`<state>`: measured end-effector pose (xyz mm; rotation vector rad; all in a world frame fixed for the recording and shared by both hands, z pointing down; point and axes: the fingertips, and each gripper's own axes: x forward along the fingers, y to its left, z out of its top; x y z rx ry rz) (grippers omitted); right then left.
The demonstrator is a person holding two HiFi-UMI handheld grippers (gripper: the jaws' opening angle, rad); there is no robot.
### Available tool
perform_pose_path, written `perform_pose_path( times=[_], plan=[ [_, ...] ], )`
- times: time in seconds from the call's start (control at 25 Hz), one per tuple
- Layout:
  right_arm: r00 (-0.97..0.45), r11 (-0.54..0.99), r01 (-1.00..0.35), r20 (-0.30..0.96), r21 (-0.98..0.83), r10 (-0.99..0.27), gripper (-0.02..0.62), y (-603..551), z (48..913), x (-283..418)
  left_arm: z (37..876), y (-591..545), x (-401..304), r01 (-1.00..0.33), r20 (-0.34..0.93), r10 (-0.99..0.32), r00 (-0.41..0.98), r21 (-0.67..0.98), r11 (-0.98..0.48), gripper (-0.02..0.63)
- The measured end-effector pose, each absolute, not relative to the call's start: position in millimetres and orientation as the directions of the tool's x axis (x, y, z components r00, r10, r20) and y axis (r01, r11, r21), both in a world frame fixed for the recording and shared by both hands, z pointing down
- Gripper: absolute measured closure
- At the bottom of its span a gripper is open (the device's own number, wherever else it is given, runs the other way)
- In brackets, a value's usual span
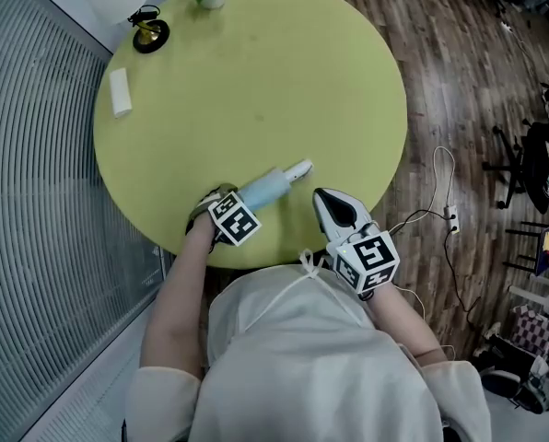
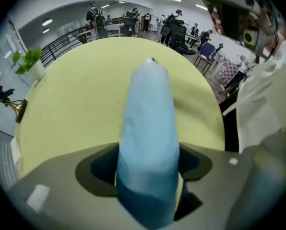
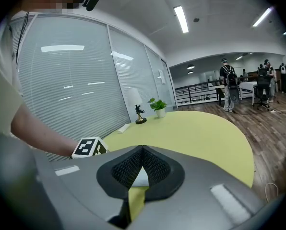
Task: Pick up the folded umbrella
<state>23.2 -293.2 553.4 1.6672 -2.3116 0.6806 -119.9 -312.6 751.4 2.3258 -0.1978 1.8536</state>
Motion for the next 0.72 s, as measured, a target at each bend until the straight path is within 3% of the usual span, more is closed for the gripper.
perform_pose_path(
  times=[0.72],
  plan=[
    [-0.361, 0.294, -0.930, 0.405, -0.219, -0.840, 0.595, -309.3, 532.1, 11.3, 747.1, -305.5, -120.8, -0.202, 0.988, -0.020, 0.154, 0.012, -0.979, 0.324]
  ],
)
